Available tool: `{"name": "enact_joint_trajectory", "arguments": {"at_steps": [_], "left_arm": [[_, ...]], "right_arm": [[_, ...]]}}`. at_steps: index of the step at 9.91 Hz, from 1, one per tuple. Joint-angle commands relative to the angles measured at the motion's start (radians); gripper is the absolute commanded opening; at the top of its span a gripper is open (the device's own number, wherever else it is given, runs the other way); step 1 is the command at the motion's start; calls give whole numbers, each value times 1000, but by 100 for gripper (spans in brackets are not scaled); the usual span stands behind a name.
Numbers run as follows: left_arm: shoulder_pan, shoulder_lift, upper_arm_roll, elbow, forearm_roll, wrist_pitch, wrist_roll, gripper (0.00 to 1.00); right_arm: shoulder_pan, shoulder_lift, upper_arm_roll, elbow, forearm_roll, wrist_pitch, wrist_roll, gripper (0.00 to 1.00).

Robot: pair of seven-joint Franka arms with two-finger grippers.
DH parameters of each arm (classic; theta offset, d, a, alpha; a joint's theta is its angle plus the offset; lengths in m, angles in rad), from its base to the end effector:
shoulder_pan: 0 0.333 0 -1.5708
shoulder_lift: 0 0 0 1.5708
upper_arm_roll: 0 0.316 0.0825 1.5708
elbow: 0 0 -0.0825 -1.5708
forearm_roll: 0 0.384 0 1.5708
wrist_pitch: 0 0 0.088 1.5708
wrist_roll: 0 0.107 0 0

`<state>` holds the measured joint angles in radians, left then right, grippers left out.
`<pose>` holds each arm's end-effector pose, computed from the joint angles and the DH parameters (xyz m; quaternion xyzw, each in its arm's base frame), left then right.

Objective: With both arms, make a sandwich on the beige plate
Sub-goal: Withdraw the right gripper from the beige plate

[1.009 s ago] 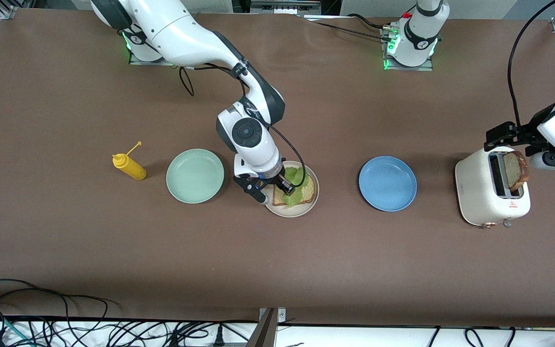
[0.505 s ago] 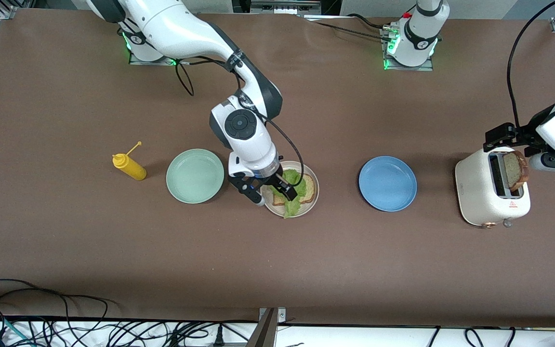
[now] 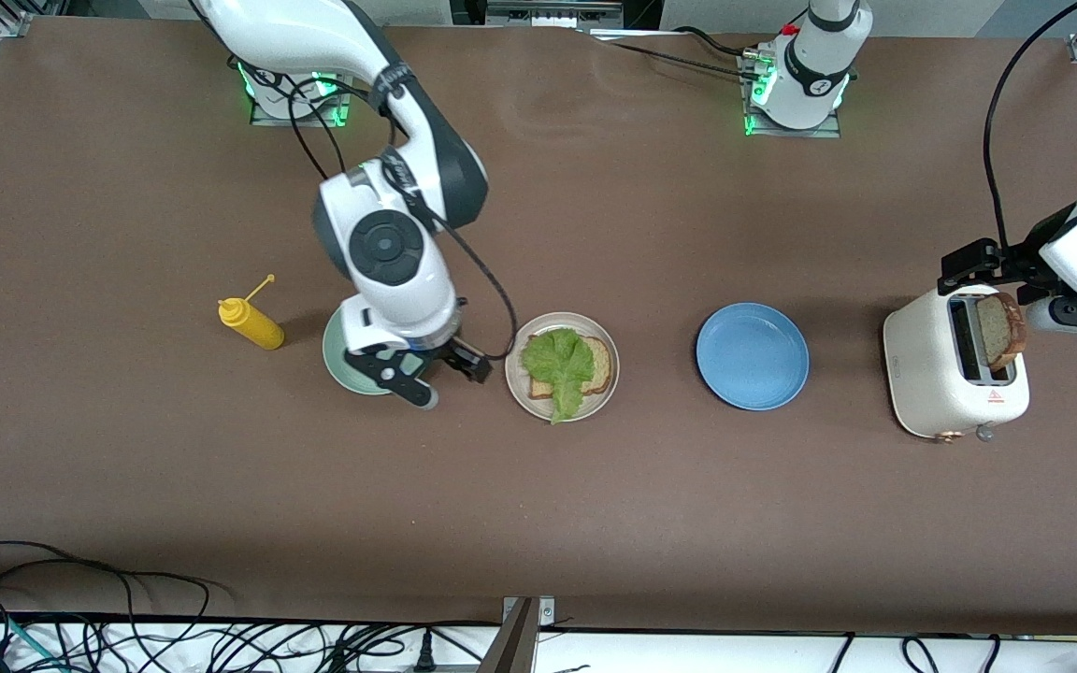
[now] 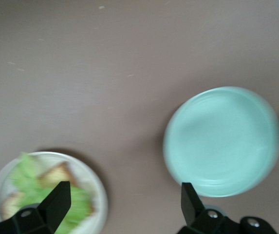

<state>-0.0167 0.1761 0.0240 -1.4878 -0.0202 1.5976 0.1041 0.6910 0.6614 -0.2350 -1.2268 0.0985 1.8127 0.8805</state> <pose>0.6073 0.0011 0.5635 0.9983 -0.0479 -0.0326 0.0098 0.6305 0.3660 0.3854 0.9786 -0.2020 -0.0075 0.0378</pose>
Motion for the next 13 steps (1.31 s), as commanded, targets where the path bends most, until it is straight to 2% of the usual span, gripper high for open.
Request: {"name": "enact_joint_trajectory", "arguments": {"at_steps": [1,3,7,9,10,11,13], "left_arm": [[3,-6,-4,8,32,-12,5,100],[3,-4,-4,8,32,-12,2,100],[3,-1,-4,12,32,-10,2,100],[3,-1,-4,11,32,-10,2,100],[4,-1,-4,11,32,-10,2,100],[3,0,-4,9,32,-10,2,100],[4,0,-4,8,32,-10,2,100]], "right_arm": [[4,-48,-91,-26,-8,-183,-304,100],[4,-115,-192,-106,-8,-251,-531,100],[2,-290,-383,-316,10,-251,-965,100],[-8,-325,-498,-396,76,-247,-1188,100],[-10,-326,-542,-414,81,-242,-1298,100],[-27,-324,-576,-430,99,-231,-1395,100],[-121,-312,-581,-441,144,-230,-1579,100]]}}
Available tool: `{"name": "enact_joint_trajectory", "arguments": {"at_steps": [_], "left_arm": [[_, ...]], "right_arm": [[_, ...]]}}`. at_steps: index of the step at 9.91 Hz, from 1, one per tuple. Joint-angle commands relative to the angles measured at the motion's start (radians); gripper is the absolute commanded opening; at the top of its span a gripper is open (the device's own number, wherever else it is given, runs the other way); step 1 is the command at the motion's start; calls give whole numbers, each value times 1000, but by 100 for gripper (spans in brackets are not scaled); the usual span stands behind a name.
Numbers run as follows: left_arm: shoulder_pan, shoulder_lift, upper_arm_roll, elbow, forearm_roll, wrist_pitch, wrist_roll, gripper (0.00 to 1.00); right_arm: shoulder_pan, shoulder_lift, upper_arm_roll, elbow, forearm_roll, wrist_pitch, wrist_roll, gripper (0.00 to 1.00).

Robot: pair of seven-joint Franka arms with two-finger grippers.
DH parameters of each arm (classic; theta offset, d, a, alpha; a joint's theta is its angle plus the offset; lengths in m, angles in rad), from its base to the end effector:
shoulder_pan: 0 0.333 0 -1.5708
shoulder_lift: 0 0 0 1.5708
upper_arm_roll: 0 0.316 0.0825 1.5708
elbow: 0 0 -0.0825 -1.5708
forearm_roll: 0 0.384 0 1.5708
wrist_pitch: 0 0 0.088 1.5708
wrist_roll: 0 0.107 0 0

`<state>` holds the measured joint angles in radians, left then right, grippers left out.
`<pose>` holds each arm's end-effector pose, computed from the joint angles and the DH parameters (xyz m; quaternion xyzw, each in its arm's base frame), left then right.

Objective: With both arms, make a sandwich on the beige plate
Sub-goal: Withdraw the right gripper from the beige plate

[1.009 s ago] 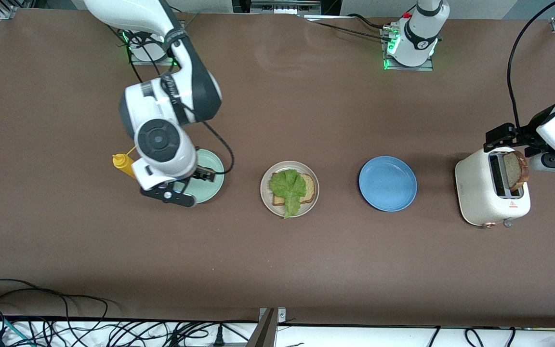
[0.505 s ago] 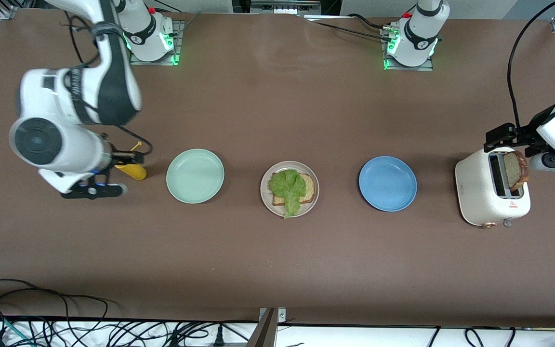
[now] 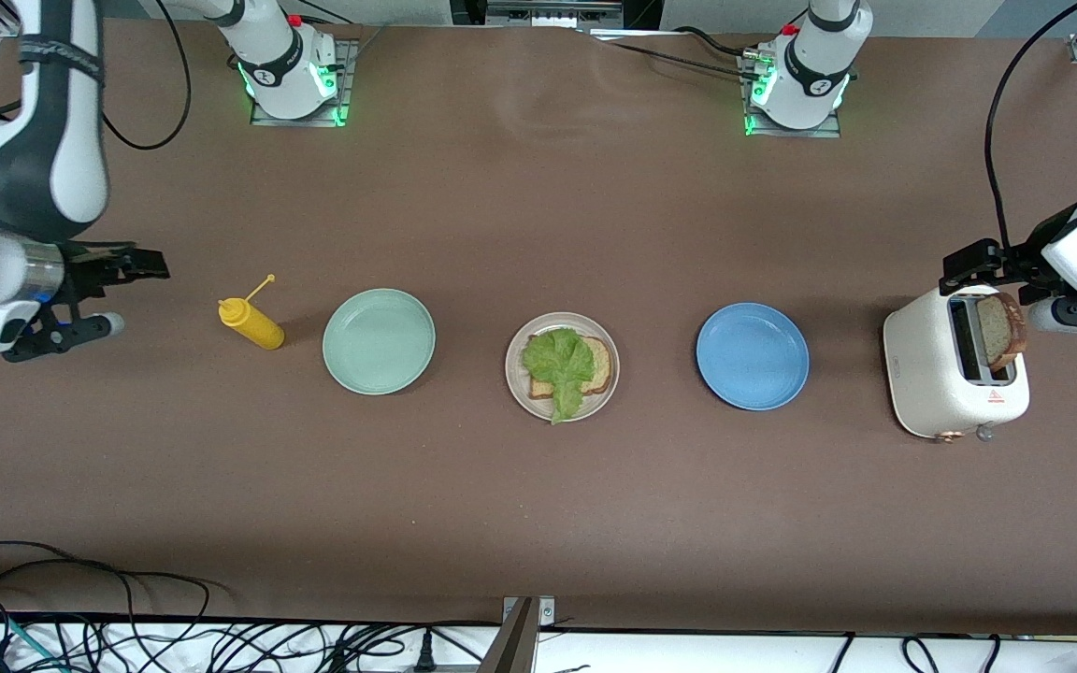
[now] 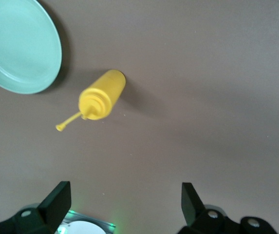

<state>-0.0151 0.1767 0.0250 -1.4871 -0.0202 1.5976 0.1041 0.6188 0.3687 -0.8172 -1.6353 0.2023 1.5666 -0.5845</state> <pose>0.6075 0.0027 0.5635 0.9983 -0.0466 -0.0326 0.0097 0.6007 -0.0479 0.4366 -0.9722 -0.1694 0.1590 0.0288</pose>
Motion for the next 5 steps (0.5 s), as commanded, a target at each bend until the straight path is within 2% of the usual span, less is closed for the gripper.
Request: {"name": "enact_joint_trajectory", "arguments": {"at_steps": [1,5], "left_arm": [[3,0,-5,7,32,-10,2,100],[4,6,-5,5,32,-10,-1,100]], "right_arm": [[-92,-7,3,-40,73,16,-200,100],[-211,19,3,-130,233,42,-577,100]]}}
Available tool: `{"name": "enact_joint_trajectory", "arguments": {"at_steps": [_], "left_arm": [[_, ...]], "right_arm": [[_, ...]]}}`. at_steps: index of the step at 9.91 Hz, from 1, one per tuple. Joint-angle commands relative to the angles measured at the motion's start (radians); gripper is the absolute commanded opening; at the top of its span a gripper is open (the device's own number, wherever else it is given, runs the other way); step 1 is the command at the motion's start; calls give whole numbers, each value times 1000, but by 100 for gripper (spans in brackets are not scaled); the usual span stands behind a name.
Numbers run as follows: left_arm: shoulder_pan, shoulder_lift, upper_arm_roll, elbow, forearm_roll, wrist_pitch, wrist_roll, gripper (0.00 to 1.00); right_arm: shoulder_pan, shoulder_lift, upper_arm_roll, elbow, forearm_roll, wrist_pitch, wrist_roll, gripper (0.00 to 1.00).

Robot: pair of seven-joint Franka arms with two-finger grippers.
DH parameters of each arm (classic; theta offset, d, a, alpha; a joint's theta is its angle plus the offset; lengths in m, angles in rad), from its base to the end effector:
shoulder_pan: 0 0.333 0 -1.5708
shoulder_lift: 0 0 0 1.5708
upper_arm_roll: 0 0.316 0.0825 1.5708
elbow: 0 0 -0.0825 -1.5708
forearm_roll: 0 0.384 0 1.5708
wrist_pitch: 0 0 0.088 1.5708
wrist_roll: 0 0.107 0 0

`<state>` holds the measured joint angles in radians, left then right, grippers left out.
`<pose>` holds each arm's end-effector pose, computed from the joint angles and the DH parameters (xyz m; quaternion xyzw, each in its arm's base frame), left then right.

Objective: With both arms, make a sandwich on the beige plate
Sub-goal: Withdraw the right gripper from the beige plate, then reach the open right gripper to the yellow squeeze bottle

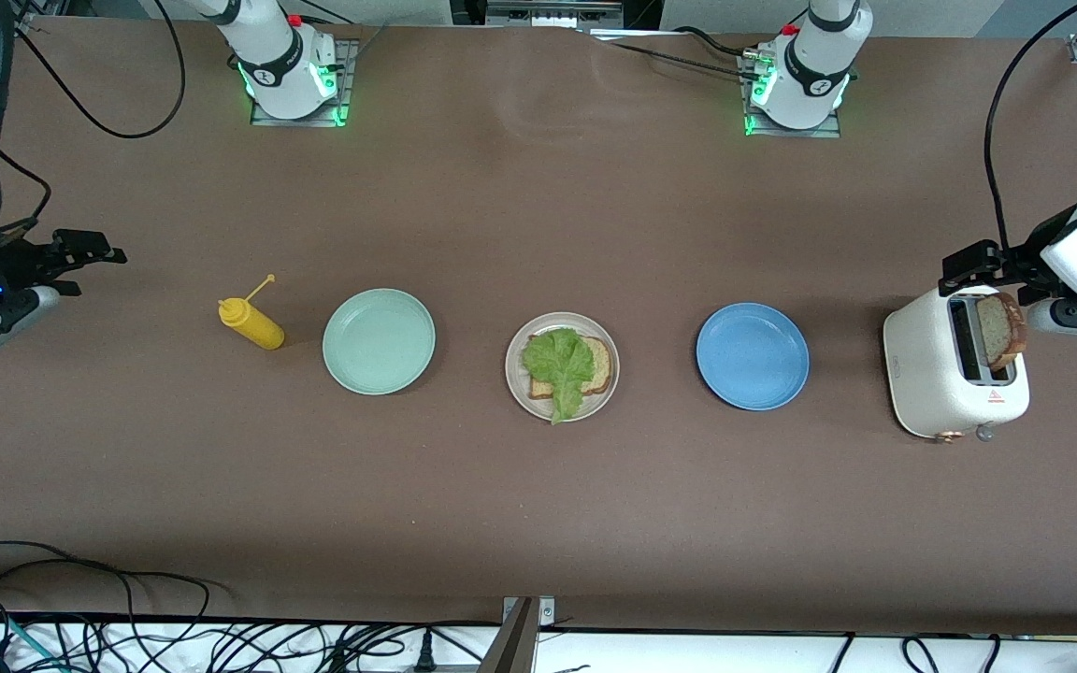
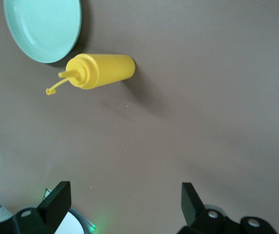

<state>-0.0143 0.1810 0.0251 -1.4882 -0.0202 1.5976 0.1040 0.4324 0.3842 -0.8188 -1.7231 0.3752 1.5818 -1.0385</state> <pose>0.6084 0.0032 0.5604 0.9983 -0.0460 -0.0353 0.0099 0.5730 -0.1469 0.3937 -0.9429 -0.2673 0.1180 0.1598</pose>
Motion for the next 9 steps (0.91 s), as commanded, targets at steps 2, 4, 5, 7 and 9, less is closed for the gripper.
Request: {"name": "enact_joint_trajectory", "arguments": {"at_steps": [2,4,5,7,9], "left_arm": [[4,3,-5,6,32,-10,-1,100],[5,3,-5,5,32,-10,-1,100],[4,3,-5,5,32,-10,-1,100],[5,2,-4,5,32,-11,-1,100],[5,2,-5,5,32,-11,-3,100]], "right_arm": [[-64,43,4,-67,176,52,-358,100],[-109,143,9,-69,343,40,-611,100],[-110,180,9,-67,419,41,-720,100],[-112,235,10,-67,549,40,-903,100],[-112,278,35,-69,638,35,-1078,100]]}}
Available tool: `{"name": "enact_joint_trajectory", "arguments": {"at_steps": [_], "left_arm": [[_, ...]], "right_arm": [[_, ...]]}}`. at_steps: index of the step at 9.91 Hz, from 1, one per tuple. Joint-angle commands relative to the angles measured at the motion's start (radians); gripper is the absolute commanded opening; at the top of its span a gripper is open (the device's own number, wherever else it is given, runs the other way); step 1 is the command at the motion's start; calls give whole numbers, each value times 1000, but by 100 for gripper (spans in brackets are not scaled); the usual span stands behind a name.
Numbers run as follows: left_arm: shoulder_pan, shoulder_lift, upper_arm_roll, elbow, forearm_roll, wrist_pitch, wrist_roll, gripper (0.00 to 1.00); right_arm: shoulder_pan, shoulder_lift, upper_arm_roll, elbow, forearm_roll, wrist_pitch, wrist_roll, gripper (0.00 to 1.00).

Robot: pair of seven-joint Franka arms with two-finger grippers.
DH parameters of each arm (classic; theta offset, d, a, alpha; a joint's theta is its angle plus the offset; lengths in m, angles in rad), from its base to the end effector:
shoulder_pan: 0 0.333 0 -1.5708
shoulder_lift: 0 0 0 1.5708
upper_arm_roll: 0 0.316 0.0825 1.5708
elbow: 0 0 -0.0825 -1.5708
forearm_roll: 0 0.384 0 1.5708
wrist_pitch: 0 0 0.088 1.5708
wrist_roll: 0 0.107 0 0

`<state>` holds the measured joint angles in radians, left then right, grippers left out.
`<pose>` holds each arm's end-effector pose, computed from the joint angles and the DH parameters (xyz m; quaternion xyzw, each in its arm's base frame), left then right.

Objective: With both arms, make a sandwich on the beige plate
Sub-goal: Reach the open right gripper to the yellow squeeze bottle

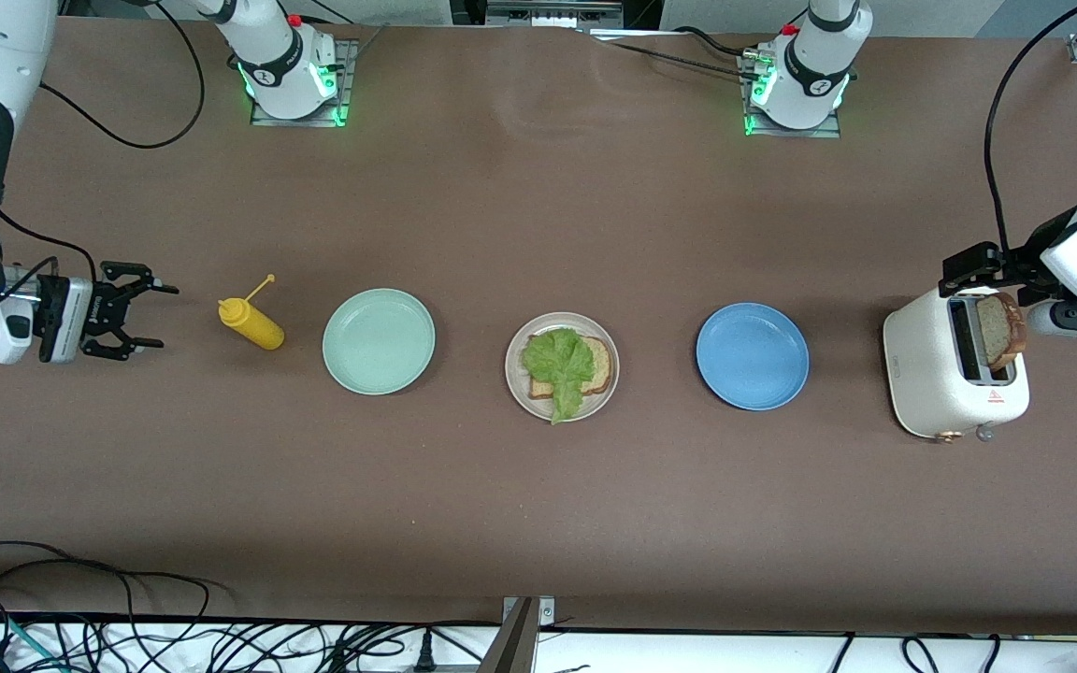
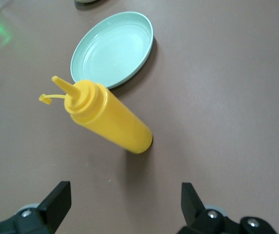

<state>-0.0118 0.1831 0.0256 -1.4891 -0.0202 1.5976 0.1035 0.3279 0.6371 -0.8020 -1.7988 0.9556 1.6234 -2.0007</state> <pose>0.6088 0.0050 0.5587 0.9983 -0.0443 -0.0367 0.0099 0.5776 -0.1620 0.2543 -0.7917 -0.5115 -0.1247 0.3099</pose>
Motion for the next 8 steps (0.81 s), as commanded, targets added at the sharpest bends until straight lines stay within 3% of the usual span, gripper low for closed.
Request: {"name": "enact_joint_trajectory", "arguments": {"at_steps": [1,4,8], "left_arm": [[3,-1,-4,6,32,-11,-2,100],[3,-1,-6,7,32,-16,-2,100],[6,-4,-6,7,32,-21,-2,100]], "right_arm": [[-16,36,35,7,78,-13,-172,100],[-82,104,114,10,159,-74,-323,100],[-151,139,196,13,178,-143,-397,100]]}}
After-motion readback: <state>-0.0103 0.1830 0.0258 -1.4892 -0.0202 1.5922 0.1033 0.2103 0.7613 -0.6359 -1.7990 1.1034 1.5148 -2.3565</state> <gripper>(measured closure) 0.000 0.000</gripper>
